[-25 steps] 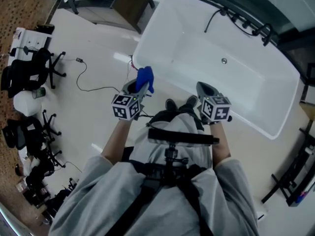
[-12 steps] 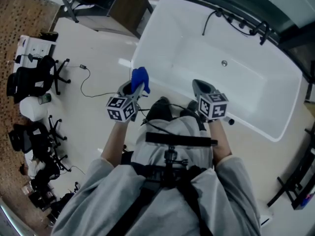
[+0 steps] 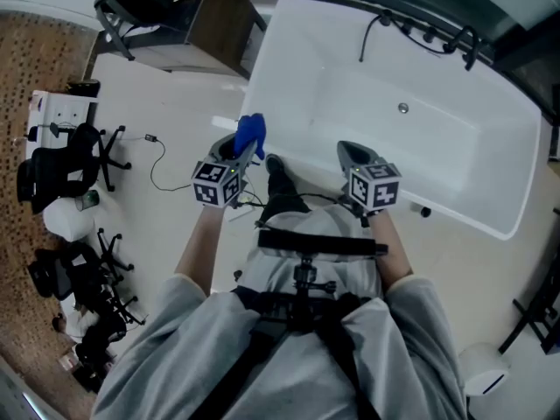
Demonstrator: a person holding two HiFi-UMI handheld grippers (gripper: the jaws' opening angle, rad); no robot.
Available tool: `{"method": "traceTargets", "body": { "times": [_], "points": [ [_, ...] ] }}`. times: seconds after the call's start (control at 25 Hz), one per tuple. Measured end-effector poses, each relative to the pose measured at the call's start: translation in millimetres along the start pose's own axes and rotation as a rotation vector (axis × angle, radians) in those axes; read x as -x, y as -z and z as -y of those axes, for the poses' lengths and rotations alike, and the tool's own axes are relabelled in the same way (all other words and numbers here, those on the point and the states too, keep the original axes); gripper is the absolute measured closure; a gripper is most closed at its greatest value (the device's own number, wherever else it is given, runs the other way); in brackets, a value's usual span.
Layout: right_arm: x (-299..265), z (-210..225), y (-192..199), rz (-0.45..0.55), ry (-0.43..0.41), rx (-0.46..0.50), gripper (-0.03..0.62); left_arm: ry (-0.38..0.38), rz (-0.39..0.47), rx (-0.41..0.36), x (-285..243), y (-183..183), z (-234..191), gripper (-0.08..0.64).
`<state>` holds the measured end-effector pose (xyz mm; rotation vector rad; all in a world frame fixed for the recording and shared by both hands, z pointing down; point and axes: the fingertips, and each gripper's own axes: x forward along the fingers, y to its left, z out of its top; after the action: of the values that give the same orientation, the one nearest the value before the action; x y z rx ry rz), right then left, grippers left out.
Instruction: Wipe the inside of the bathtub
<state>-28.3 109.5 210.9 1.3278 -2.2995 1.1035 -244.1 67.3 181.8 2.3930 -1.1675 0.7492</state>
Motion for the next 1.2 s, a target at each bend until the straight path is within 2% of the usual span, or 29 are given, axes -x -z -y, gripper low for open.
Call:
{"method": "traceTargets", "body": {
  "times": [0.2,0.32,0.48,0.6,0.76,0.88,1.0,1.2],
  "points": [
    [-35.1,-20.1,-8.0,-0.007,0.009,-0.01,0.583,0.036,-0.07,-0.141,-14.3,6.6,-36.5,0.431],
    [-54.7,-26.2,-13.3,-0.016,0.022,-0.03,0.583,0.045,-0.117,-0.261,-24.6,9.4,-57.7,0.431],
    [-81.5,-32.4,-21.9,-0.026,0.03,-0.047,0.583,0.072,-0.206,-0.497,-45.2,16.1,-80.4,0.431],
    [-104.1,-34.2,-24.1,-0.043,0.038,-0.051,0.583,0.136,-0.28,-0.715,-65.1,29.7,-89.7,0.431],
    [-136.5,-34.1,-19.4,-0.071,0.058,-0.062,0.583,0.24,-0.358,-0.95,-85.7,50.9,-99.8,0.431],
    [-162.9,-28.4,-10.7,-0.081,0.06,-0.078,0.583,0.296,-0.398,-1.095,-102.8,70.0,-105.6,0.431],
    [-184.3,-17.4,1.1,-0.097,0.052,-0.089,0.583,0.33,-0.433,-1.209,-121.0,89.7,-111.3,0.431],
    [-217.7,-5.2,31.1,-0.127,-0.007,-0.118,0.583,0.43,-0.457,-1.42,-149.6,118.2,-111.0,0.431]
  ]
}}
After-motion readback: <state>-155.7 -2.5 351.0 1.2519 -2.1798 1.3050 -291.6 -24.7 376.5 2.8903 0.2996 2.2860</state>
